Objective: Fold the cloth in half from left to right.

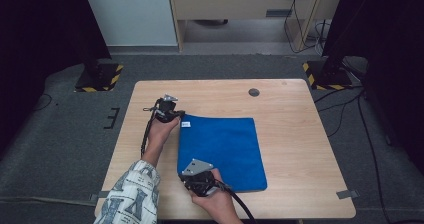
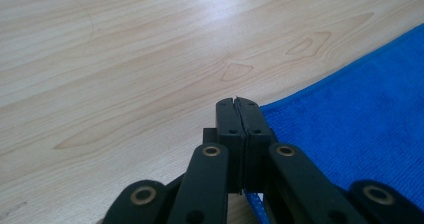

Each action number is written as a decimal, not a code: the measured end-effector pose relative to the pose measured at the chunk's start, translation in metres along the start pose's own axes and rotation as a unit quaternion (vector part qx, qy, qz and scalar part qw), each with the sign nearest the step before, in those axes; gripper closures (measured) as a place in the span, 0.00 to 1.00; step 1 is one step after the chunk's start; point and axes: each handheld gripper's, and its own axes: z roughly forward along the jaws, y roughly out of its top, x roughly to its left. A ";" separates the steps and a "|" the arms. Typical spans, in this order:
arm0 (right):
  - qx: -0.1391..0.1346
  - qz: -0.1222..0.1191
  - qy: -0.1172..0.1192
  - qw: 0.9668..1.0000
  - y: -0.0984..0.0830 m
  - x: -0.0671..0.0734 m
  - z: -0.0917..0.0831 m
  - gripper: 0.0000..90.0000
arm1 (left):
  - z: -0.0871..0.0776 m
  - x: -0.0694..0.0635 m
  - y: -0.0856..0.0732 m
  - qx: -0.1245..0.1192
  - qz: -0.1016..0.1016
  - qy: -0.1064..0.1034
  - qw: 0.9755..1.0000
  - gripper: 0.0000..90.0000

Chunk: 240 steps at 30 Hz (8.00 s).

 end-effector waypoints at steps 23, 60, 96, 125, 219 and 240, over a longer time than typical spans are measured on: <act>-0.020 -0.002 -0.002 1.000 0.007 0.008 -0.011 0.97 | -0.020 -0.018 0.019 -0.010 0.022 -0.004 1.000 0.99; -0.030 -0.003 0.012 0.999 0.033 0.039 0.021 0.97 | -0.042 0.032 0.008 0.003 -0.003 0.007 1.000 0.99; -0.018 0.065 -0.041 0.997 -0.041 -0.025 -0.056 0.97 | 0.038 -0.080 0.039 0.025 0.023 -0.033 0.999 0.99; 0.002 0.086 -0.052 0.995 -0.069 -0.038 -0.084 0.95 | 0.072 -0.122 0.043 0.038 0.023 -0.063 0.997 0.99; -0.006 0.129 -0.105 0.986 -0.069 -0.104 -0.131 0.44 | -0.023 -0.111 -0.085 0.031 0.067 -0.039 0.996 0.36; -0.017 0.137 -0.108 0.985 -0.069 -0.133 -0.127 0.51 | -0.025 -0.113 -0.085 0.016 0.071 -0.032 0.997 0.29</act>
